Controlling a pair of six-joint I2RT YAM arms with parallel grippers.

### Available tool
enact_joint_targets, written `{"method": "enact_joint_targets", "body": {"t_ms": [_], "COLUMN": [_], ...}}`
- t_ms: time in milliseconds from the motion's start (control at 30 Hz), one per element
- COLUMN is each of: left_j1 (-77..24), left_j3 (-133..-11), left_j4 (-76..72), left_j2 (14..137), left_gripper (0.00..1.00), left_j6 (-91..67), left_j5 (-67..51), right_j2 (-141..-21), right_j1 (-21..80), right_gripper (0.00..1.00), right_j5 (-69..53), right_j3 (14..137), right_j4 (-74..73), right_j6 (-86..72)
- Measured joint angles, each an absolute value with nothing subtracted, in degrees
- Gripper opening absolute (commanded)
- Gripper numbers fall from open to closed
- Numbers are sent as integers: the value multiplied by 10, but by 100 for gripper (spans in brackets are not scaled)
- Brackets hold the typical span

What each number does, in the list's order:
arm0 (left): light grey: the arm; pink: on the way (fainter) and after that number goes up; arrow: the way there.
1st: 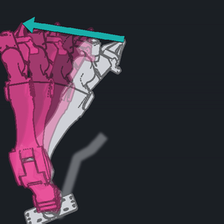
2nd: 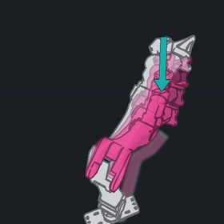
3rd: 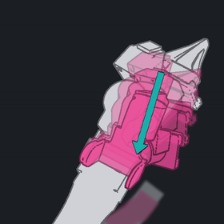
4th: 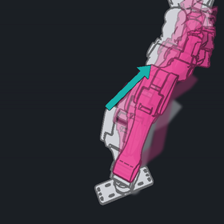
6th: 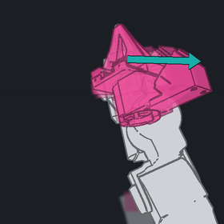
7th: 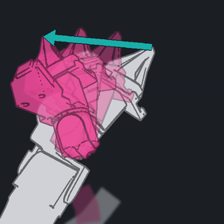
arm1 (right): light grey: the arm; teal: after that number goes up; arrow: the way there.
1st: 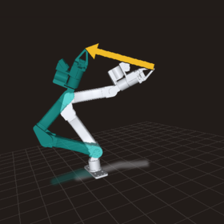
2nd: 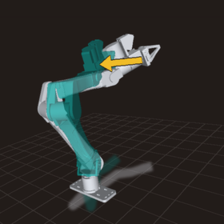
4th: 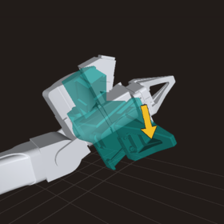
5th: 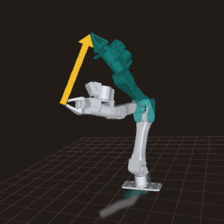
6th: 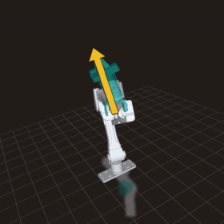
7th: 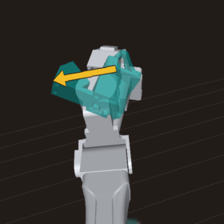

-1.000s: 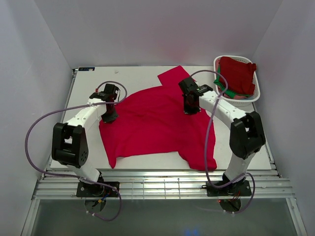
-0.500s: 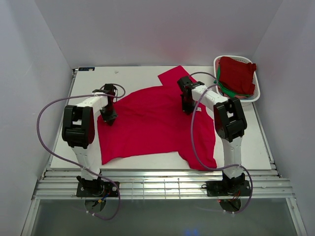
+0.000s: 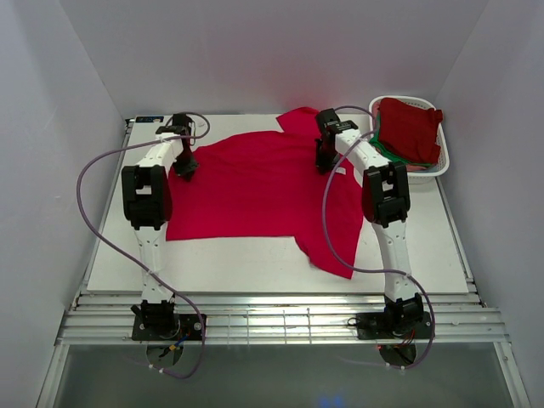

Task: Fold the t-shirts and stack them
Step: Flatten out the tshirt

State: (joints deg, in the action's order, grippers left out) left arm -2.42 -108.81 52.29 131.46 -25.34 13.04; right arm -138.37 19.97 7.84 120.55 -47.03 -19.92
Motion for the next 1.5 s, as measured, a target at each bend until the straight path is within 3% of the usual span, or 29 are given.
{"method": "enact_joint_targets", "body": {"t_ms": [167,567,867,1300,1500], "left_j1": [-24,-25,-25,-25,-18], "left_j3": [-1103,-805,-783,-753,-754], "left_j4": [515,432,437,463,469], "left_j2": [1326,1140,1122,1101,1100], "left_gripper": [0,0,0,0,0], "left_j6": [-249,-270,-269,-272,-272], "left_j5": [130,103,91,96,106], "right_j2": [-1396,-1242,-1225,-1122,-1127], "right_j1": [173,171,172,196,201], "right_gripper": [8,8,8,8,8], "right_j5": [53,60,67,74,75], "right_j3": [1220,959,936,781,791], "right_j4": [-461,-387,-394,-394,-408], "right_j6": [-202,-205,-211,-224,-225]}}
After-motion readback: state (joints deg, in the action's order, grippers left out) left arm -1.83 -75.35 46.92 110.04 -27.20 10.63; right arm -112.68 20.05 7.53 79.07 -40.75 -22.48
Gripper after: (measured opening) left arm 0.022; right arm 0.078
